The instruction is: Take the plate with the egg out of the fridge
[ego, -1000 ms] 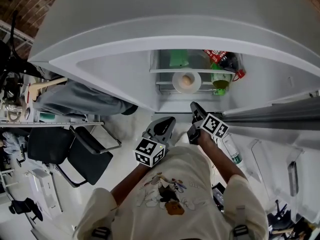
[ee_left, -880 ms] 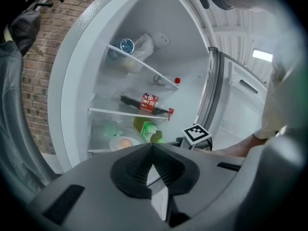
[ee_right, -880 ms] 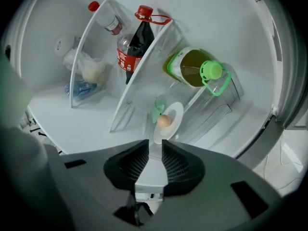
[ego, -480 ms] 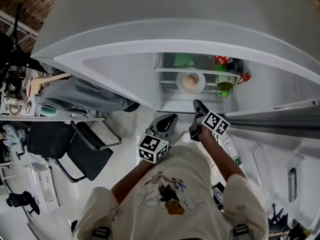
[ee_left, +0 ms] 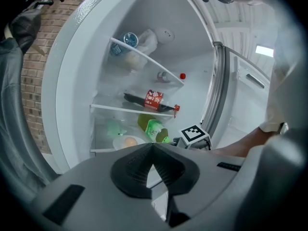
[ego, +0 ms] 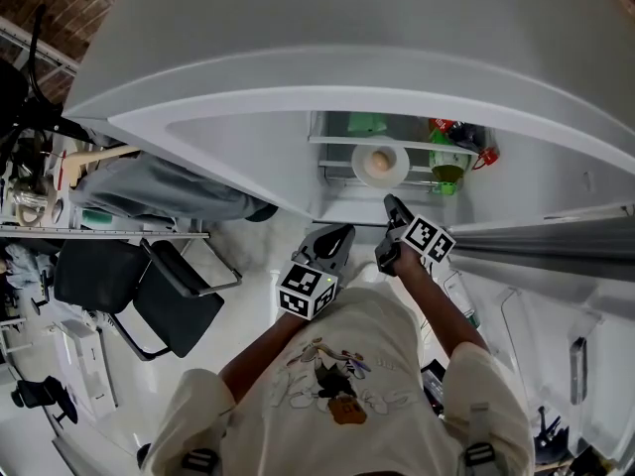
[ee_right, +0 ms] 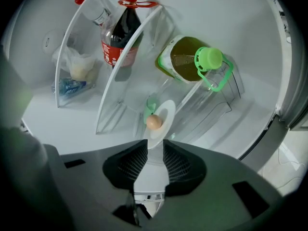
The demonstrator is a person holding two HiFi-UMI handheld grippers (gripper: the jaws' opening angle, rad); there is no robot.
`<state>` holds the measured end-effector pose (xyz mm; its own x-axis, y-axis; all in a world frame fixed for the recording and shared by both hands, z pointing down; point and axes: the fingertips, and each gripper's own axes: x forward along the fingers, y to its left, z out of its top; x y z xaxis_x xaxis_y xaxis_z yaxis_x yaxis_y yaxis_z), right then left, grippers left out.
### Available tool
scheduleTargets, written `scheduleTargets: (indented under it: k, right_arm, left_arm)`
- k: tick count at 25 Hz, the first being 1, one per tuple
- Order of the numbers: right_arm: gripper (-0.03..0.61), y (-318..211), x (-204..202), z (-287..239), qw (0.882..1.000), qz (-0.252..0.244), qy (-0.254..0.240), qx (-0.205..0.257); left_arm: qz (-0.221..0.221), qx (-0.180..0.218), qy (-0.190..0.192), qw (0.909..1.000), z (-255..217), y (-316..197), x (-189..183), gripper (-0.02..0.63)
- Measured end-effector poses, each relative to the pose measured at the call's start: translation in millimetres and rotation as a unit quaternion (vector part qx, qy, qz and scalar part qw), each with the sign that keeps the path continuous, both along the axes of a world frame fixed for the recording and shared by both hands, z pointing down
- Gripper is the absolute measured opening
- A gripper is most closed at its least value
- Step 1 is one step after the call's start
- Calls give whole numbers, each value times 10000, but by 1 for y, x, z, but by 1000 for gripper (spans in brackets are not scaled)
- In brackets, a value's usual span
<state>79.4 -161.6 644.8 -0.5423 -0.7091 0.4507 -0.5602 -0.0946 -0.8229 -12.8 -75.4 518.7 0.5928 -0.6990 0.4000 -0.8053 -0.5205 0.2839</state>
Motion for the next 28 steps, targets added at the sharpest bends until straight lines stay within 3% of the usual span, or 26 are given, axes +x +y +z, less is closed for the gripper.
scheduleTargets:
  k: [28]
  right_arm:
    - [103, -26, -19, 24, 9979, 177, -428, -443]
  left_arm:
    - [-192, -112, -59, 9997, 6, -6, -17, 9]
